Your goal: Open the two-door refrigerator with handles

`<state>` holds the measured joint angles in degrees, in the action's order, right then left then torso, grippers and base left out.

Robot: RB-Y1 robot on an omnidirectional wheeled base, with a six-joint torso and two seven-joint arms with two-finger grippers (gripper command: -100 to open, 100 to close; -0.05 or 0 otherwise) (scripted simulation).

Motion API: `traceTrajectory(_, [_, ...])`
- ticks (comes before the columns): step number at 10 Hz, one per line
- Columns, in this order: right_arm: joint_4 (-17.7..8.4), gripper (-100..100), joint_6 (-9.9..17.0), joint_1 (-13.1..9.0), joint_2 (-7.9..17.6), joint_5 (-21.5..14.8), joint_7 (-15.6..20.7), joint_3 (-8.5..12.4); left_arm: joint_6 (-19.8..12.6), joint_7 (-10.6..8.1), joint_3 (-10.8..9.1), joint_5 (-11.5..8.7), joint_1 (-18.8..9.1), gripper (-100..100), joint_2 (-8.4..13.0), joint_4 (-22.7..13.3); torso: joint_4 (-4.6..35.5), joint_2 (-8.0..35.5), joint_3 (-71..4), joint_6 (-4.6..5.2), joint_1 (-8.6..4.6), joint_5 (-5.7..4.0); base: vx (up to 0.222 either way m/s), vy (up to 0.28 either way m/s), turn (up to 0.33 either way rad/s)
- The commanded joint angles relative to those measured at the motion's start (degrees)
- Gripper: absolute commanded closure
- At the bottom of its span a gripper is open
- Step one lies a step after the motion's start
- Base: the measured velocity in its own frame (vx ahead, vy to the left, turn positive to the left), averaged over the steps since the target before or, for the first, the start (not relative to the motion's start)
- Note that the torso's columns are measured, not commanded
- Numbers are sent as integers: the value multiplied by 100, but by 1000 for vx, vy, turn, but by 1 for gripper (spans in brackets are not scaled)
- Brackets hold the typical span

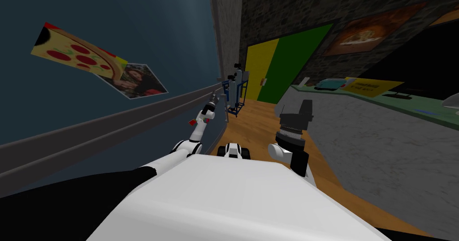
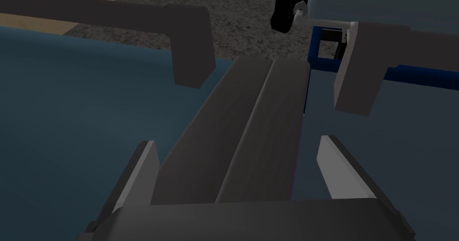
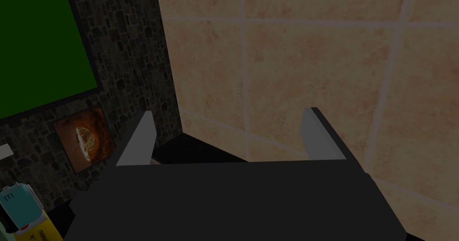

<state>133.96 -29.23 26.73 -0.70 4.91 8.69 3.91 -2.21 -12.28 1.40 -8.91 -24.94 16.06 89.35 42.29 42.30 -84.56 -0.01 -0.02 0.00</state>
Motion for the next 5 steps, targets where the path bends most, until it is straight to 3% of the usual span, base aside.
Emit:
traceTrajectory(1, [0, 0, 0, 0, 0, 0, 0, 0, -186, -102, -3, -22, -393, -100, 43, -337, 0, 0, 0, 2, 1, 0, 3, 16, -38])
traceTrajectory(5, [0, 0, 0, 0, 0, 0, 0, 0, -501, -273, -5, -57, -965, -100, 139, -869, -1, -2, -1, 1, 2, 1, 4, 15, -57])
